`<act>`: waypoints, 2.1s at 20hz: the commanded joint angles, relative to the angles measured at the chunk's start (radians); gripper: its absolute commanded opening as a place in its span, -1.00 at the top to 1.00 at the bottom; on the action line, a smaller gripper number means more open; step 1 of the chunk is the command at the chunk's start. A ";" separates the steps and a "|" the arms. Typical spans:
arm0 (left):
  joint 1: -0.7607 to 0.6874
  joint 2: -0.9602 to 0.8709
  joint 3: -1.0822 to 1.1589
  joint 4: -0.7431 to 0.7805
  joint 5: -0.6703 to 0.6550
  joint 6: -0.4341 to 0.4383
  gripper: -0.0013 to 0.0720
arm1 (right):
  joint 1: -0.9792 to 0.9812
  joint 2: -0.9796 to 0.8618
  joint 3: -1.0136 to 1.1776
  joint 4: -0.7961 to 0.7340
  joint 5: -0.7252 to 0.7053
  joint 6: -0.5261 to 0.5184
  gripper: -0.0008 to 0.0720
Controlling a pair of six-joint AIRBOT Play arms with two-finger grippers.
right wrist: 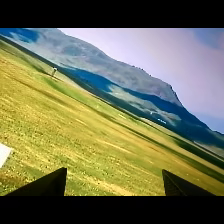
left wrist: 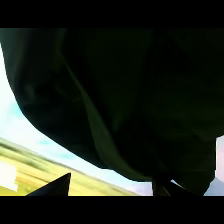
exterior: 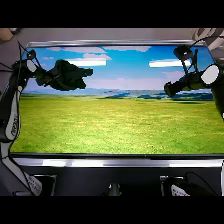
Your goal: Fold the shirts.
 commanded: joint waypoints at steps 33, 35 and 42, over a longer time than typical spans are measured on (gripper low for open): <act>-0.846 0.457 -0.358 0.020 -0.010 0.275 0.75 | -0.002 0.460 0.146 -0.173 0.413 0.029 -0.87; -0.838 0.383 -0.357 -0.095 -0.035 0.267 -0.99 | -0.002 0.407 0.145 -0.159 0.501 0.028 -0.87; -0.610 0.428 -0.289 0.080 -0.401 0.454 -1.00 | -0.002 0.186 -0.001 0.108 0.576 -0.066 -0.88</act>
